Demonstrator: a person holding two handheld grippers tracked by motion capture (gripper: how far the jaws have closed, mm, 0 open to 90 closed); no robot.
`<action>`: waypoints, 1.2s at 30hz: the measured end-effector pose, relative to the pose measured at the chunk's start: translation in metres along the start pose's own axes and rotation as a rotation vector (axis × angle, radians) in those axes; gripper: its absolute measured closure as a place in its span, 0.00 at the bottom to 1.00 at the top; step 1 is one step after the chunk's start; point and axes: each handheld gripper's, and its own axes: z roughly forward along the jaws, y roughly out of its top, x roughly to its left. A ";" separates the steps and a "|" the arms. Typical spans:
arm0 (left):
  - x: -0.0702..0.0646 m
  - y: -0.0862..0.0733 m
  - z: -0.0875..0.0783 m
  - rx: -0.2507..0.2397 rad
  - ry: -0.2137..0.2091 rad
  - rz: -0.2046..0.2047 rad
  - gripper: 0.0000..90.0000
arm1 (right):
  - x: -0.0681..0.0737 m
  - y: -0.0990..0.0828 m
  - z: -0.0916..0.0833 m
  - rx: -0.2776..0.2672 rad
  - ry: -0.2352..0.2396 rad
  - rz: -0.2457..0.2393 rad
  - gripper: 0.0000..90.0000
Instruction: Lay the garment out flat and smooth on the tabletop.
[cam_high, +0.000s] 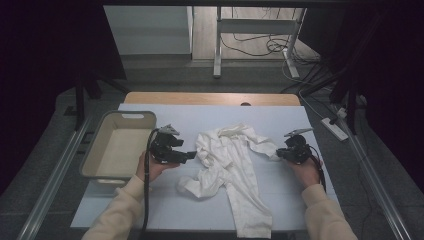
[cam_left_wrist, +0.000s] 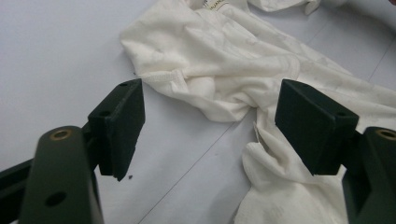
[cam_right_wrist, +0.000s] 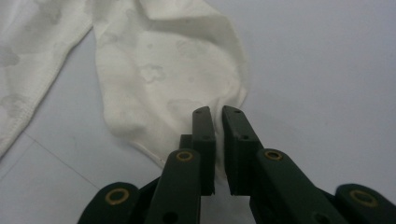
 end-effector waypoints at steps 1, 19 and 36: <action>0.000 0.000 0.000 0.001 0.000 0.000 0.28 | 0.000 0.000 -0.001 0.000 -0.016 -0.009 0.93; 0.002 -0.001 -0.001 0.001 0.007 -0.004 0.27 | -0.054 0.006 -0.023 -0.095 -0.077 0.108 0.93; -0.002 -0.001 0.001 0.008 0.003 0.007 0.27 | -0.065 0.001 -0.022 -0.039 -0.127 0.104 0.93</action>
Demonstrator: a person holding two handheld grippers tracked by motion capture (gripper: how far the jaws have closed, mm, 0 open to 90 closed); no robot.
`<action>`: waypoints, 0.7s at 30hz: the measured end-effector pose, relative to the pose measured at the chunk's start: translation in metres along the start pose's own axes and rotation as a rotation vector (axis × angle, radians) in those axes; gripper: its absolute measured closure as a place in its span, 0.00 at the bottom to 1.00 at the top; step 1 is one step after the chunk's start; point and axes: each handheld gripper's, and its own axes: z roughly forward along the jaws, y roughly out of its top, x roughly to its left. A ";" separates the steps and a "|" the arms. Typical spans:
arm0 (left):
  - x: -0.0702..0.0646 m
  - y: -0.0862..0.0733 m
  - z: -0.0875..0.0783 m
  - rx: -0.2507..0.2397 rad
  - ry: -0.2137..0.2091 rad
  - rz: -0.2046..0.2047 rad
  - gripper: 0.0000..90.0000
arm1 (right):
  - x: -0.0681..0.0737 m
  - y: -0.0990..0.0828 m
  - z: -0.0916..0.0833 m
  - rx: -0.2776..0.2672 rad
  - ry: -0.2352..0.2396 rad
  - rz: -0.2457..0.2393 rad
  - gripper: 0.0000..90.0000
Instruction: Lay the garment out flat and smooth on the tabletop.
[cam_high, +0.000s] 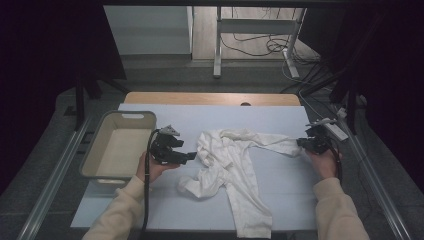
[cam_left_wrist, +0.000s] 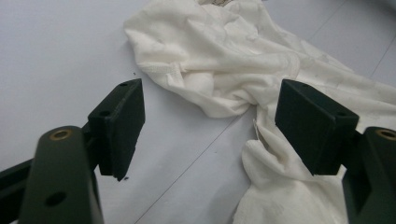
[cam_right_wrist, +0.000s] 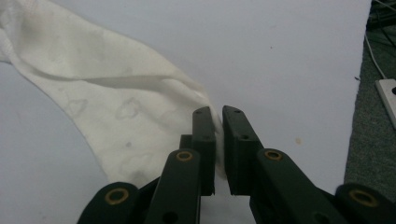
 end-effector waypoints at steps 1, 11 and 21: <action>0.000 0.000 0.000 0.000 0.000 0.001 0.27 | -0.001 -0.001 0.000 -0.003 -0.002 0.005 0.93; 0.000 0.001 0.000 0.000 0.000 0.004 0.27 | -0.001 -0.001 -0.004 -0.020 -0.016 0.004 0.81; 0.000 0.001 0.000 -0.005 -0.003 -0.001 0.27 | 0.031 0.005 -0.019 -0.183 0.104 -0.006 0.49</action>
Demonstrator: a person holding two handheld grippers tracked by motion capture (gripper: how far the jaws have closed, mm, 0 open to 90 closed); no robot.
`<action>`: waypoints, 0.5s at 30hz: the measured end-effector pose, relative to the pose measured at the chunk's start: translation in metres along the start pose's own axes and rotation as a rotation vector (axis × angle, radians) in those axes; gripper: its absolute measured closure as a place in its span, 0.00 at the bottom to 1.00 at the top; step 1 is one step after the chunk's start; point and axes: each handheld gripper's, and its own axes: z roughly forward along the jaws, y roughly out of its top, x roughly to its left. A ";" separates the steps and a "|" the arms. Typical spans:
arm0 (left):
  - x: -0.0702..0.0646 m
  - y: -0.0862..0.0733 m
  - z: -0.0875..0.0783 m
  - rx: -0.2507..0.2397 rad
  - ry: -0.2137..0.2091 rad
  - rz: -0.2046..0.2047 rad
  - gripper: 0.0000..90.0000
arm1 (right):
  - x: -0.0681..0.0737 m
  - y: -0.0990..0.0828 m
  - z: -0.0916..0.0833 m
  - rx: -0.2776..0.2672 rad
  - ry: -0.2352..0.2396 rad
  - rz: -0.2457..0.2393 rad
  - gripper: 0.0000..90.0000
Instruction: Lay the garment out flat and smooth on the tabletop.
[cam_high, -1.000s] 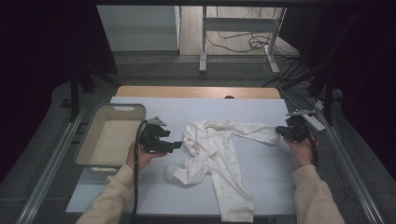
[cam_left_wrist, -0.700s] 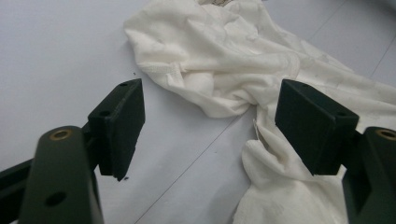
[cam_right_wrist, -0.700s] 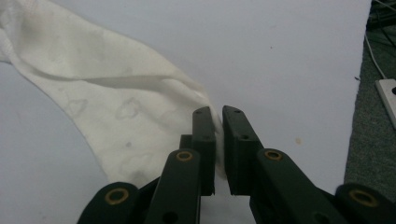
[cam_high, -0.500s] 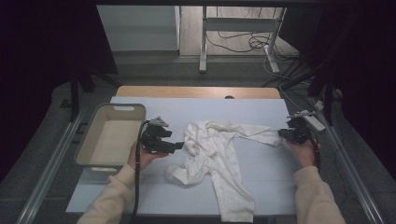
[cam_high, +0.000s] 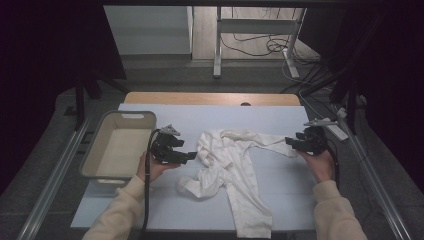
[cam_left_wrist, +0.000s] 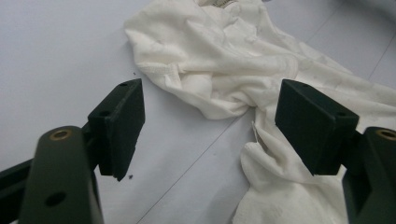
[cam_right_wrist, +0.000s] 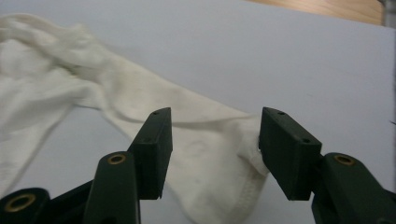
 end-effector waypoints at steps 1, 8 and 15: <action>0.000 0.000 0.000 0.000 0.000 0.000 0.27 | 0.006 0.000 -0.001 -0.004 0.021 -0.012 0.49; 0.000 0.001 0.001 -0.002 -0.005 0.003 0.27 | 0.051 -0.006 0.001 -0.010 0.140 -0.095 0.49; 0.001 0.002 0.002 0.002 -0.006 0.004 0.27 | 0.098 -0.010 -0.004 -0.011 0.270 -0.196 0.49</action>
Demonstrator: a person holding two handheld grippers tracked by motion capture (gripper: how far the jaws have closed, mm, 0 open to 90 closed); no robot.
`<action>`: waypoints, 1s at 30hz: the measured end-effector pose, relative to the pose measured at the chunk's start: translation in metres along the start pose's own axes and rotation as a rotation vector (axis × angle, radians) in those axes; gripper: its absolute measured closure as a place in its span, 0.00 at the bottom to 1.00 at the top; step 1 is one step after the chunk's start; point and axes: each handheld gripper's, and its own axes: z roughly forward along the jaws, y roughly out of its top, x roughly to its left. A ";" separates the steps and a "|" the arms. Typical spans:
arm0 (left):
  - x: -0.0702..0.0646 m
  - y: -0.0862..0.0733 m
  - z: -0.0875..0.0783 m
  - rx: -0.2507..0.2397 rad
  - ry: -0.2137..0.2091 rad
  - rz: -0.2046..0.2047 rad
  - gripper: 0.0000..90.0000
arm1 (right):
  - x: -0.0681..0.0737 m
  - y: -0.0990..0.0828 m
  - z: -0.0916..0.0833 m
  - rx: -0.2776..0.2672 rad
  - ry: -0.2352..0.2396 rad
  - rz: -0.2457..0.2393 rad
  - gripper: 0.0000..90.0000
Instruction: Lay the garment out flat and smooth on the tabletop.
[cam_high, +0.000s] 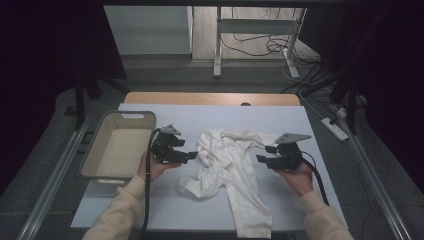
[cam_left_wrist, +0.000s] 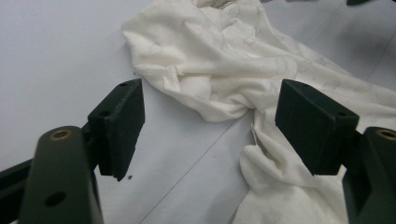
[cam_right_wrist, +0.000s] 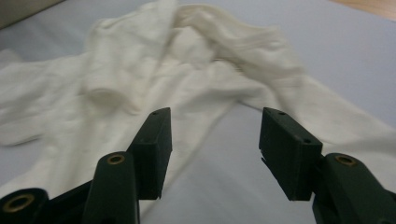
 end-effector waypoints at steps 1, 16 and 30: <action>0.000 0.000 0.000 0.000 0.000 0.001 0.27 | 0.007 0.000 0.002 0.002 0.017 -0.016 0.49; 0.001 0.002 -0.003 -0.015 0.004 -0.003 0.27 | 0.109 0.018 0.030 0.017 0.279 -0.214 0.49; 0.002 0.003 -0.006 -0.024 0.007 -0.005 0.27 | 0.188 0.013 0.069 0.131 0.437 -0.368 0.50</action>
